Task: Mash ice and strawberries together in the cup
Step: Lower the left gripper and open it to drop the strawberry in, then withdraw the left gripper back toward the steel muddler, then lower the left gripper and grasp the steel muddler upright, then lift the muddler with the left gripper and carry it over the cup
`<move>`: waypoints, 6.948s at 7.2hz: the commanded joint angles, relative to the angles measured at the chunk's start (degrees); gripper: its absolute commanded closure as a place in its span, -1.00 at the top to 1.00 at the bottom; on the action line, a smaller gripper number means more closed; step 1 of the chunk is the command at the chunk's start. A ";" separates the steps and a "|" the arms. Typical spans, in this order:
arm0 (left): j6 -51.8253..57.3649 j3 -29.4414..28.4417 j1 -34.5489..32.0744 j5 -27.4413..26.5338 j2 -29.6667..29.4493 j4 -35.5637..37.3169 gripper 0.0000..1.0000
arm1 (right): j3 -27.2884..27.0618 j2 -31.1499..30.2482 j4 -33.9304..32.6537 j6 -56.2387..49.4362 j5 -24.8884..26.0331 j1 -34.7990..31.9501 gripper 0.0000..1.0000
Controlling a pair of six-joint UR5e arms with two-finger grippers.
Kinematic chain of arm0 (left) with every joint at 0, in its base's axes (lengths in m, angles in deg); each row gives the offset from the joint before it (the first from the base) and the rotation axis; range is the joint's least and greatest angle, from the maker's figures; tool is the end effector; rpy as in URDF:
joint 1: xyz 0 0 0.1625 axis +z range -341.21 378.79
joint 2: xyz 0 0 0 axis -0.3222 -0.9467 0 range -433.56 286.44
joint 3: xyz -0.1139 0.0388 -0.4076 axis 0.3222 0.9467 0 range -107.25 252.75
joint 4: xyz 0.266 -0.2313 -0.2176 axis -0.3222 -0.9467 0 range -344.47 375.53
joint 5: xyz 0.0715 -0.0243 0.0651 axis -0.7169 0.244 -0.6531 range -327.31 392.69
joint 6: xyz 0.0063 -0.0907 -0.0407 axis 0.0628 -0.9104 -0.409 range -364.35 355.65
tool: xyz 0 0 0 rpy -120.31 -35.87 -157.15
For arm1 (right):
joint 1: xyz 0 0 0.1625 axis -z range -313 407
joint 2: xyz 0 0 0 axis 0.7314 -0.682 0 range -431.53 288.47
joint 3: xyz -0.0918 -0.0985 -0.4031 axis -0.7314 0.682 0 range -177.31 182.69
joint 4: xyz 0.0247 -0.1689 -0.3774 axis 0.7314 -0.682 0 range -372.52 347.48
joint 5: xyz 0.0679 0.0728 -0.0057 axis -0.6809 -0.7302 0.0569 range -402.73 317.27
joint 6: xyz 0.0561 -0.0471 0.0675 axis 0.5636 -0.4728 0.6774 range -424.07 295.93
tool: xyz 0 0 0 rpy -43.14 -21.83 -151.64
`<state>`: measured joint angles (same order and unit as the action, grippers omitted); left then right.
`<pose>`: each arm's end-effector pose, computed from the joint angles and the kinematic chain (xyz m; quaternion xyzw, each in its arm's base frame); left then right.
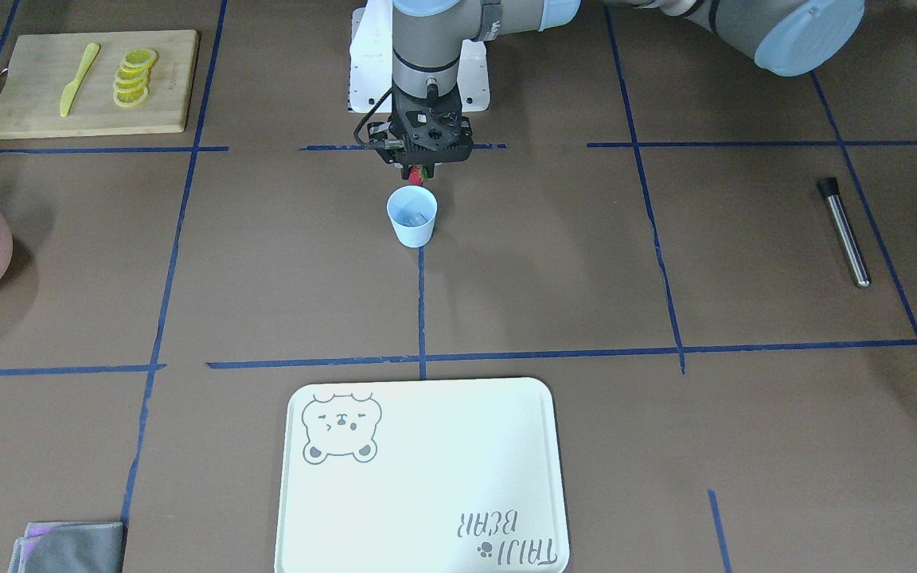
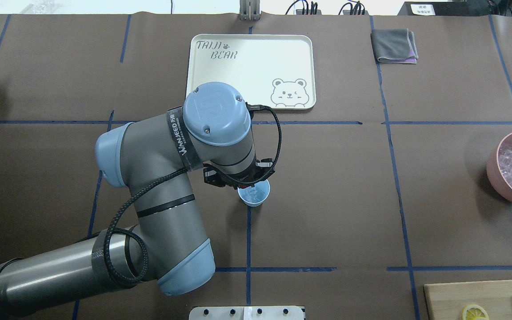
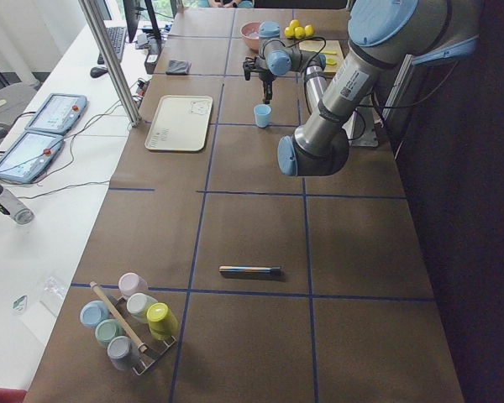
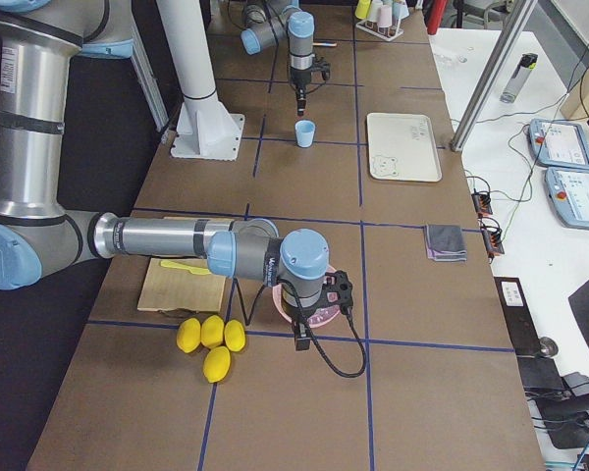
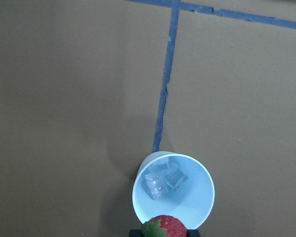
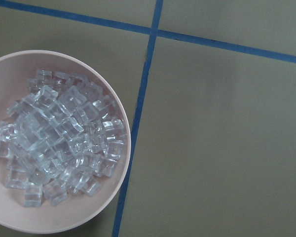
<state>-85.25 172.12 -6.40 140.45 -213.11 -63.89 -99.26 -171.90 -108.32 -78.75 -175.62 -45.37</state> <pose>0.5562 -0.3753 0.0907 -0.0153 0.4282 -0.0636 0.9013 0.0824 -0.4065 0.6499 0.0202 -0.3664 -0.0863 0.9262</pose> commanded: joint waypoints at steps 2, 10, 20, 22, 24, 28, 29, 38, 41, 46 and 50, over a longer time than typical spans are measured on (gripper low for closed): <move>-0.22 -0.76 0.06 -0.18 -0.82 -0.03 -0.18 | 0.09 -0.18 0.00 0.00 0.00 0.00 0.98; 8.95 5.96 -3.61 0.16 7.22 0.84 0.99 | 0.09 -0.18 0.00 0.00 -0.09 0.00 0.98; 83.62 3.29 -53.46 27.41 46.81 0.32 0.99 | -0.26 0.08 0.09 0.09 -0.09 0.00 0.98; 81.10 3.98 -53.99 27.41 49.71 -0.73 0.99 | -0.26 0.08 0.09 0.09 -0.09 0.09 0.98; 68.24 -0.90 -53.64 27.06 53.05 -17.16 0.99 | -0.35 0.08 0.09 0.09 -0.09 0.09 0.98; 46.83 -14.01 -42.52 19.26 53.59 -45.79 0.99 | -0.26 0.08 0.09 0.00 -0.09 0.09 0.98; 45.76 -17.08 -40.56 18.80 53.50 -50.00 0.99 | -0.26 0.08 0.09 0.00 0.00 0.09 0.98; 43.81 -19.30 -36.50 18.80 53.15 -53.04 -1.00 | -0.26 0.00 0.09 0.00 0.00 0.00 0.98; 44.07 -15.99 -36.76 19.33 52.89 -52.07 -1.00 | -0.26 -0.09 0.09 0.00 0.00 0.00 0.98; 51.15 2.75 -36.94 19.41 45.12 -54.59 -0.97 | -0.27 -0.09 0.09 0.00 0.00 0.00 0.98; 41.87 5.58 -36.15 18.89 35.60 -66.42 -1.00 | 0.00 -0.18 0.09 0.09 0.00 0.00 0.98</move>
<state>-42.20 177.96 -42.85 159.72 -174.33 -124.48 -99.39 -172.04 -108.23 -78.73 -175.62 -45.36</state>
